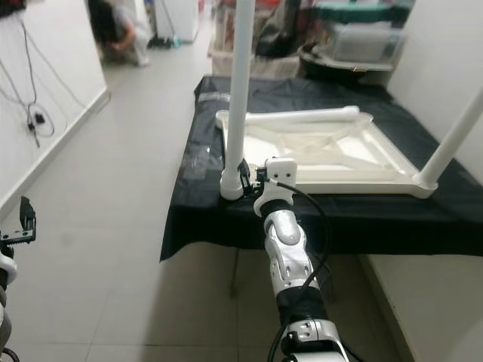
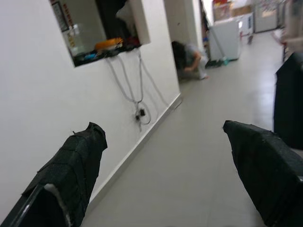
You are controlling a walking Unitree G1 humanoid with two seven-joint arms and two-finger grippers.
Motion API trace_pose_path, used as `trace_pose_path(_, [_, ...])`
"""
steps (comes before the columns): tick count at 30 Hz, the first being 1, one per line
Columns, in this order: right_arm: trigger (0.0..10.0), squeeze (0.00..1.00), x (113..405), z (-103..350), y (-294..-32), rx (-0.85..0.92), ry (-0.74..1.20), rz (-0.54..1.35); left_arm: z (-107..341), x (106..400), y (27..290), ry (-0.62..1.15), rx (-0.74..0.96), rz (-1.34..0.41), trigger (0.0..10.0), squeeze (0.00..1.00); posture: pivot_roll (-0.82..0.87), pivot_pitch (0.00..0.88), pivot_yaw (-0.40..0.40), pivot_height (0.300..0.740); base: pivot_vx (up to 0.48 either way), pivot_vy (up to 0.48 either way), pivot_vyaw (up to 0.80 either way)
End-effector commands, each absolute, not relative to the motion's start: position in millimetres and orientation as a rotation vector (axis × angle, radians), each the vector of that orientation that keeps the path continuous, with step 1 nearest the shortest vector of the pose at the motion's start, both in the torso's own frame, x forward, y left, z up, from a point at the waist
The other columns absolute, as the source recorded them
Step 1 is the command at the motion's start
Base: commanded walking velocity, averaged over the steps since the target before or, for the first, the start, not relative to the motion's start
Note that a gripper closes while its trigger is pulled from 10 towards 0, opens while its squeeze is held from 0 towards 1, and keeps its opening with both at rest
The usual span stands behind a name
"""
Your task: Building children table
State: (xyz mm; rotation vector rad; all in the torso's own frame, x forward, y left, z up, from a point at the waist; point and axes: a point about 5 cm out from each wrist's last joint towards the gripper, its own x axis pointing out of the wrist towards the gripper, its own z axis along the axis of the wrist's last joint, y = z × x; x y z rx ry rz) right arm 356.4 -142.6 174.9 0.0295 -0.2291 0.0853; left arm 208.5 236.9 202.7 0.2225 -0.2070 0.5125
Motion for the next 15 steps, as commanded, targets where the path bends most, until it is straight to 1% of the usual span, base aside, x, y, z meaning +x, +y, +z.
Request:
trace_pose_path(1, [10.0,0.00,357.9,176.8,-143.6,0.031,-0.232,0.067,201.1,210.5,234.7,-0.203,0.229,0.490,10.0,0.00,0.07,0.000,-0.037,0.740,0.326,0.000,0.00])
trace_pose_path(2, [10.0,0.00,358.3,177.9,-144.8,0.030,-0.235,0.051,200.7,211.1,234.2,-0.201,0.230,0.488,10.0,0.00,0.07,0.000,-0.037,0.740,0.330,0.000,0.00])
trace_pose_path(8, [10.0,0.00,360.0,179.2,-155.1,0.012,-0.233,-0.024,200.6,211.0,234.4,-0.199,0.232,0.494,10.0,0.00,0.07,0.000,-0.035,0.740,0.326,0.000,-0.77])
trace_pose_path(11, [10.0,0.00,360.7,180.2,-158.4,0.012,-0.234,-0.058,200.9,210.9,235.3,-0.200,0.232,0.497,10.0,0.00,0.07,0.000,-0.035,0.740,0.326,0.000,0.00])
trace_pose_path(15, [10.0,0.00,361.4,182.3,-160.3,0.019,-0.235,-0.090,202.5,210.6,236.6,-0.200,0.235,0.497,10.0,0.00,0.07,0.000,-0.036,0.740,0.000,0.000,0.00])
